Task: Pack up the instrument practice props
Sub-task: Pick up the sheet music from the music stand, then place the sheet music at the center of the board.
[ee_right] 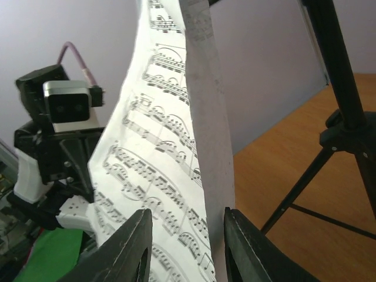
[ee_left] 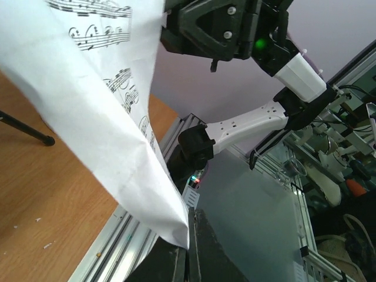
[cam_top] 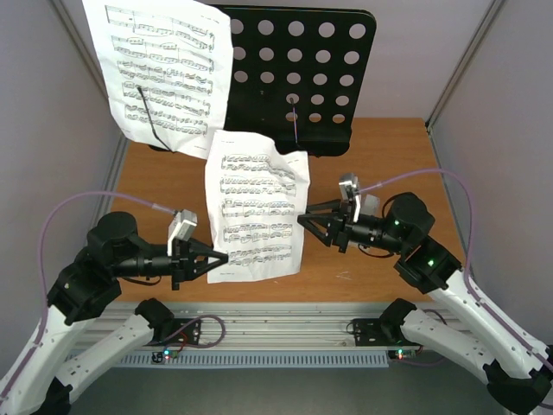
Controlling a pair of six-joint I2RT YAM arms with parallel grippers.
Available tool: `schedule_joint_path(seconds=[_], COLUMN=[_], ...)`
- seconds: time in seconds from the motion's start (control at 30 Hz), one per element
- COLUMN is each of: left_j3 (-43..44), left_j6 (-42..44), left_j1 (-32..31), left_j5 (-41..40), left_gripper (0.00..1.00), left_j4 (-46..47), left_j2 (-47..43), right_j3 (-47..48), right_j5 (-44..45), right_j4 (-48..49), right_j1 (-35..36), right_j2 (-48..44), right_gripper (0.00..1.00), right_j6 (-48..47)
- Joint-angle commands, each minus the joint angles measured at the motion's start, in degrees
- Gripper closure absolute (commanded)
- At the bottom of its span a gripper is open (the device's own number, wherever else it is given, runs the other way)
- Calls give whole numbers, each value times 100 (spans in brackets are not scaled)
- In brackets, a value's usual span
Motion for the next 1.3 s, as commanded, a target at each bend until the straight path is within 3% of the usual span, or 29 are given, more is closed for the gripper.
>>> schedule_joint_path(seconds=[0.0, 0.13, 0.3, 0.5, 0.63, 0.7, 0.83, 1.03, 1.27], left_j3=[-87, -132, -167, -267, -353, -386, -406, -420, -546], left_j6=[-84, -106, -110, -98, -63, -78, -88, -201, -388], left_j1=[26, 31, 26, 29, 26, 28, 27, 28, 34], left_j5=[235, 292, 284, -26, -262, -504, -1092, -1918, -1922], left_gripper=[100, 99, 100, 98, 73, 47, 25, 14, 14], left_j4=[447, 471, 469, 363, 316, 298, 237, 117, 323], left_j2=[-89, -127, -182, -271, -294, -318, -379, -290, -264], right_j3=[-21, -80, -109, -243, -270, -285, -161, 712, 1363], right_j5=[280, 451, 631, 1549, 2423, 2807, 3779, 4910, 4261], right_j4=[246, 514, 650, 28, -807, -1146, -1843, -2972, -3141], right_j1=[39, 42, 49, 47, 45, 44, 37, -267, -1516], right_j2=[286, 563, 704, 119, -329, -550, -855, -442, 141], right_gripper=[64, 71, 97, 99, 99, 99, 99, 99, 99], right_j6=[44, 102, 166, 18, -6, -5, -238, -424, -351])
